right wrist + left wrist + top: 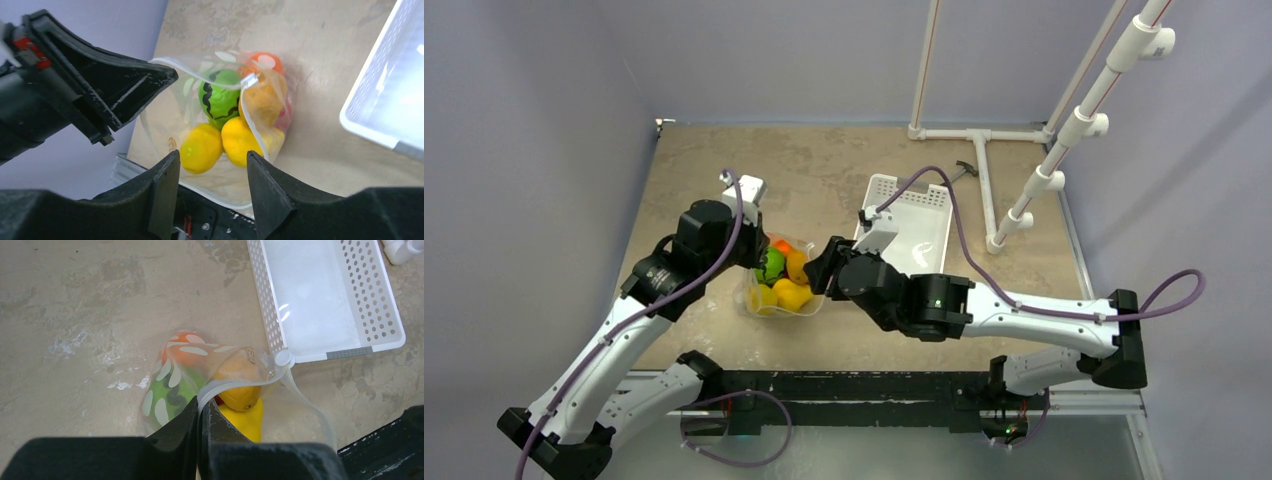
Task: Place the food in the zip-top bag and seal the zipper
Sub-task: Adjust the zipper food storage bag at the center of the board.
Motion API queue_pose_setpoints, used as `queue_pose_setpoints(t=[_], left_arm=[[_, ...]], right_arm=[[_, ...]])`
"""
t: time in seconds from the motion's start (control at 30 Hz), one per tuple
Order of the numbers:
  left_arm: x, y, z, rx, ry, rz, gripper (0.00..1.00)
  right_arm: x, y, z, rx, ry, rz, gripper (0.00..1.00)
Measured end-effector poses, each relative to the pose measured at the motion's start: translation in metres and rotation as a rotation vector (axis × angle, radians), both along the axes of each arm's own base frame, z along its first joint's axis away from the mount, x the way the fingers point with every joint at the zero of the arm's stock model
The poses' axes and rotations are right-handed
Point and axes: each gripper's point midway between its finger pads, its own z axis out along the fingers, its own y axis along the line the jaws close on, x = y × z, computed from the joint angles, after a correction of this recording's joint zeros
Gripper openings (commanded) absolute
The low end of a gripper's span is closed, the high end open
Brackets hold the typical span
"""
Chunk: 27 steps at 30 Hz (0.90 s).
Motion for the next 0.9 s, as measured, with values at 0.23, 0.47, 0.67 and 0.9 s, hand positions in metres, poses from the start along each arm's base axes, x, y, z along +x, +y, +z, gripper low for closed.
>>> queue_pose_setpoints(t=[0.23, 0.47, 0.67, 0.9], left_arm=[[-0.008, -0.011, 0.003, -0.023, 0.002, -0.083, 0.00], [-0.017, -0.022, 0.003, -0.052, 0.019, -0.162, 0.00], [-0.027, -0.033, 0.006, -0.087, 0.027, -0.242, 0.00], [-0.043, -0.046, 0.014, -0.130, 0.021, -0.343, 0.00]], right_arm=[[0.003, -0.019, 0.042, -0.088, -0.205, 0.090, 0.57], [0.005, -0.033, 0.086, -0.158, -0.449, 0.180, 0.57], [-0.003, -0.035, 0.082, -0.312, -0.645, 0.346, 0.53], [-0.027, -0.041, 0.066, -0.450, -0.858, 0.590, 0.54]])
